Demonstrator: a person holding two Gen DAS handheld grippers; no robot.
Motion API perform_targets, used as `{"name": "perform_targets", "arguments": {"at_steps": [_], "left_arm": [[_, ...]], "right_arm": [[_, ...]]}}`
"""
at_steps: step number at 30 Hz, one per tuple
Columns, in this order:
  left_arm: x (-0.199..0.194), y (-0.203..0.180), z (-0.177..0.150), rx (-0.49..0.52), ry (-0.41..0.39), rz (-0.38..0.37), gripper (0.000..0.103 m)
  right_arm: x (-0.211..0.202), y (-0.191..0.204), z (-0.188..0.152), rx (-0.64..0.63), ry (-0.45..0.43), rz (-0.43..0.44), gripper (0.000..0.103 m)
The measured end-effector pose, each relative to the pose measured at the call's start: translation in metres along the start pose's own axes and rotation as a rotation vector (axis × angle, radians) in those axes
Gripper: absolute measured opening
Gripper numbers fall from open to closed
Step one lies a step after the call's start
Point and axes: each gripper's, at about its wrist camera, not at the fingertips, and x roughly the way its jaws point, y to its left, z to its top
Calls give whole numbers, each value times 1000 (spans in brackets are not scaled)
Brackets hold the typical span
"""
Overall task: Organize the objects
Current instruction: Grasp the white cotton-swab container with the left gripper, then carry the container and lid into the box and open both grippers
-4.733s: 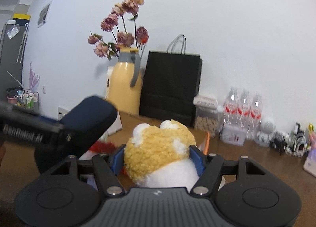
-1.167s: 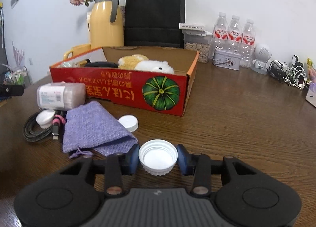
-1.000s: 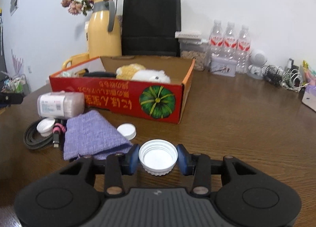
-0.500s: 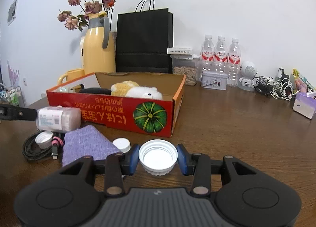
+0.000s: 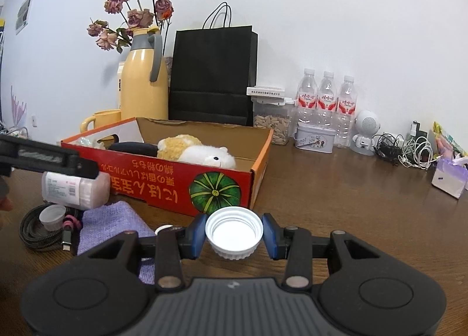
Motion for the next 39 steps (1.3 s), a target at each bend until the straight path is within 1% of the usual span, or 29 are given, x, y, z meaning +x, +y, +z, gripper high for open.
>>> {"name": "perform_targets", "arguments": {"at_steps": [2, 5, 11, 16, 20, 23, 24, 25, 27, 34, 39], "left_arm": [[3, -5, 0, 8, -1, 30, 103], [7, -8, 0, -8, -10, 55, 103], [20, -15, -2, 5, -9, 147, 103], [31, -13, -6, -1, 24, 167, 103], [34, -8, -8, -22, 29, 158, 103], [35, -7, -8, -22, 46, 113, 102], [34, -7, -9, -23, 43, 109, 92], [34, -6, -8, -23, 39, 112, 86], [33, -4, -8, -33, 38, 94, 85], [22, 0, -7, -11, 7, 72, 85], [0, 6, -6, 8, -35, -4, 85]], "right_arm": [[0, -1, 0, 5, 2, 0, 39], [-1, -2, 0, 15, 2, -2, 39], [-3, -1, -1, 14, -7, 5, 39], [-3, -1, -1, 13, -7, 13, 39], [-3, -2, -1, 13, -3, 15, 39], [-2, -2, -1, 17, 2, 14, 39], [-2, -2, -1, 17, 1, 14, 39], [-2, -2, -1, 17, 1, 14, 39], [-2, -2, -1, 17, 2, 14, 39], [-2, -2, -1, 21, 8, 12, 39], [-2, -1, -1, 16, 6, 11, 39]]}}
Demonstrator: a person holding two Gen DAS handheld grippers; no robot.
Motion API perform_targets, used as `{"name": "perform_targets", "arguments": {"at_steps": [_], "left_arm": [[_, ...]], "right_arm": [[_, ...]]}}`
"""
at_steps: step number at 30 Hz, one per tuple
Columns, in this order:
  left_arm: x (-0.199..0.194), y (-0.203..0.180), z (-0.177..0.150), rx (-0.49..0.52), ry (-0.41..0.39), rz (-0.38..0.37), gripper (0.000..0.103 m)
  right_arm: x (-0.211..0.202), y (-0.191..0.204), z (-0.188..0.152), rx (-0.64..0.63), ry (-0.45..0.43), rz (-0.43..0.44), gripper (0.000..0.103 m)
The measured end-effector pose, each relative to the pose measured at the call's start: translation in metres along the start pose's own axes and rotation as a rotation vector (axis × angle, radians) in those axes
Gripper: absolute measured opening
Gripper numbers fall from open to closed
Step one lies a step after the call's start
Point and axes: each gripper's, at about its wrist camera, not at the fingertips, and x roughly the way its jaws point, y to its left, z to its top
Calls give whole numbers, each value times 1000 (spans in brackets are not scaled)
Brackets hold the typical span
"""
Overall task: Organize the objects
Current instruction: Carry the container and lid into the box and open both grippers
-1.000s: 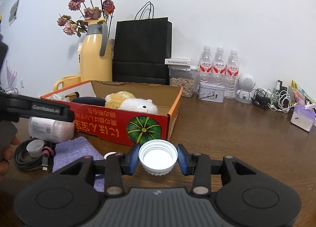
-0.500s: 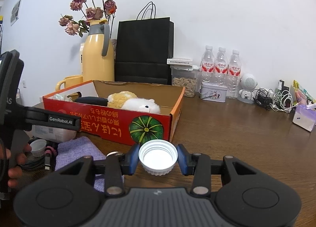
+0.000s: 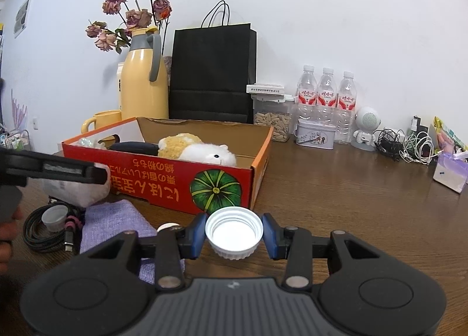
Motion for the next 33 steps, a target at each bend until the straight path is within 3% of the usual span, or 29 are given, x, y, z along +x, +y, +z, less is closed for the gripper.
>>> {"name": "perform_targets", "arguments": {"at_steps": [6, 13, 21, 33], "left_arm": [[-28, 4, 13, 26, -63, -81, 85], [-25, 11, 43, 19, -115, -130, 85], [11, 22, 82, -6, -135, -165, 85], [93, 22, 119, -31, -100, -148, 85]], "right_arm": [[-4, 11, 6, -31, -16, 35, 39], [-2, 37, 50, -87, -98, 91, 39], [43, 55, 92, -57, -118, 94, 39], [146, 39, 133, 20, -51, 37, 39]]}}
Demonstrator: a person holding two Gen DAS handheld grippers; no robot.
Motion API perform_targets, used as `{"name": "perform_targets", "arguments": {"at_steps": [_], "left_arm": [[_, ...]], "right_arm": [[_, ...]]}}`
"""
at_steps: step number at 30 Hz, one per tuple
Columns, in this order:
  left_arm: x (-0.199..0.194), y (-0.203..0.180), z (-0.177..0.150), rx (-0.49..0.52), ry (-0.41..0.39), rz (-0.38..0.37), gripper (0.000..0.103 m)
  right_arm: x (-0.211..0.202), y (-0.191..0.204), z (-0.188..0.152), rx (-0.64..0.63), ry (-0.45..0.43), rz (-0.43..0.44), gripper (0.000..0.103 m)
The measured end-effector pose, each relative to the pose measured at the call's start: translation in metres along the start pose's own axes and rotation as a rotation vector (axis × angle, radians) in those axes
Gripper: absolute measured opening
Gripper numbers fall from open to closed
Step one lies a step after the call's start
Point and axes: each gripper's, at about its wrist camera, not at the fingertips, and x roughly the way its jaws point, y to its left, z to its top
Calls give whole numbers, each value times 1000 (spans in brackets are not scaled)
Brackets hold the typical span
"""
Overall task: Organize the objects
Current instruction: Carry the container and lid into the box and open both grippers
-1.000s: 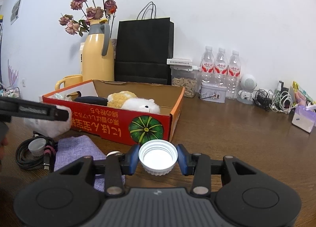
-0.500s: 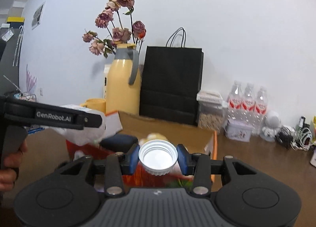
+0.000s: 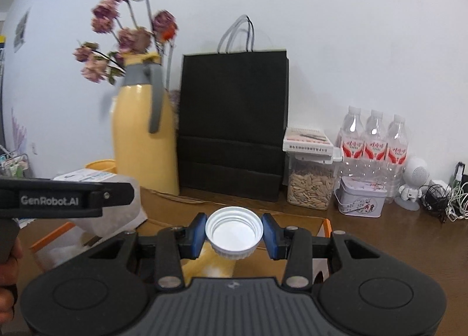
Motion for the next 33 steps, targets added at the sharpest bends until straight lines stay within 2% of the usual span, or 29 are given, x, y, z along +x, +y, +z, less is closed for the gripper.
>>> {"name": "perform_targets", "arguments": {"at_steps": [6, 14, 15, 16, 17, 18, 20, 33], "left_arm": [[23, 5, -8, 20, 50, 13, 85], [31, 0, -19, 75, 78, 22, 86], [30, 0, -19, 78, 74, 21, 89], [29, 0, -19, 75, 67, 23, 100], [28, 0, -18, 73, 59, 31, 103], [26, -1, -18, 76, 49, 42, 103], [24, -1, -17, 73, 38, 45, 103], [24, 1, -16, 57, 45, 40, 103]], "right_arm": [[23, -10, -11, 40, 37, 4, 39], [28, -13, -15, 43, 66, -3, 40], [29, -13, -15, 40, 75, -6, 40], [29, -13, -16, 35, 83, -8, 41], [30, -13, -16, 34, 87, -9, 53], [30, -13, -16, 39, 88, -12, 76], [29, -12, -16, 39, 85, -20, 103], [26, -9, -13, 37, 89, -16, 103]]}}
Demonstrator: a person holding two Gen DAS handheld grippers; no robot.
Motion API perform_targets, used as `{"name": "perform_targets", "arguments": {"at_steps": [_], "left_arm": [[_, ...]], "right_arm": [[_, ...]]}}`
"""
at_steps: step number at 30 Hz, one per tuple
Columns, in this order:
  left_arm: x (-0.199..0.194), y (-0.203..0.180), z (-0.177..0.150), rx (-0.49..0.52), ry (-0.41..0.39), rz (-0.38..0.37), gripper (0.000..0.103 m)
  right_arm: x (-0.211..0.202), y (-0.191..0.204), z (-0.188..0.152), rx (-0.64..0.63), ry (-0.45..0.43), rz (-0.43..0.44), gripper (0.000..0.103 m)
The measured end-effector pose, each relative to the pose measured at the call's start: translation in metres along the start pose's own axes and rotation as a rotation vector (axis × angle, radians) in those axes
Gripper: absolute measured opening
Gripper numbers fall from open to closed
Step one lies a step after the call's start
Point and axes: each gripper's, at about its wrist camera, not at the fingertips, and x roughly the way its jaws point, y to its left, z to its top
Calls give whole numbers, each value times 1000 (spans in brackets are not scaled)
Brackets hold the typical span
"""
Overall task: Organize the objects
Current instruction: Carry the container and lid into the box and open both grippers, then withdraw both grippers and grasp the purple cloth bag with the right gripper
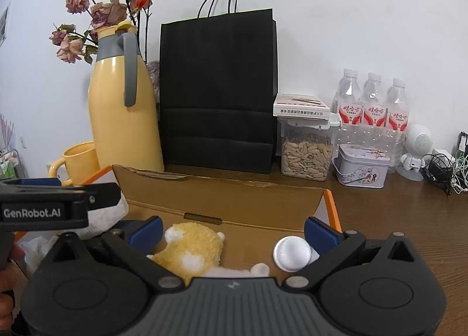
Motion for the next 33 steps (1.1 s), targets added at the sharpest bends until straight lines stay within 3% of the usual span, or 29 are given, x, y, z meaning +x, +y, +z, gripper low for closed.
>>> {"name": "perform_targets", "arguments": {"at_steps": [9, 17, 26, 33], "left_arm": [[-8, 1, 0, -5, 21, -13, 103], [-31, 6, -5, 10, -19, -13, 103], [-84, 15, -27, 35, -100, -38, 103], [-115, 21, -65, 52, -86, -88, 103]], "right_arm": [[-14, 4, 2, -21, -16, 5, 103], [-38, 10, -5, -42, -21, 41, 103], [-79, 15, -39, -48, -15, 63, 103], [-108, 25, -73, -84, 25, 56, 103]]}}
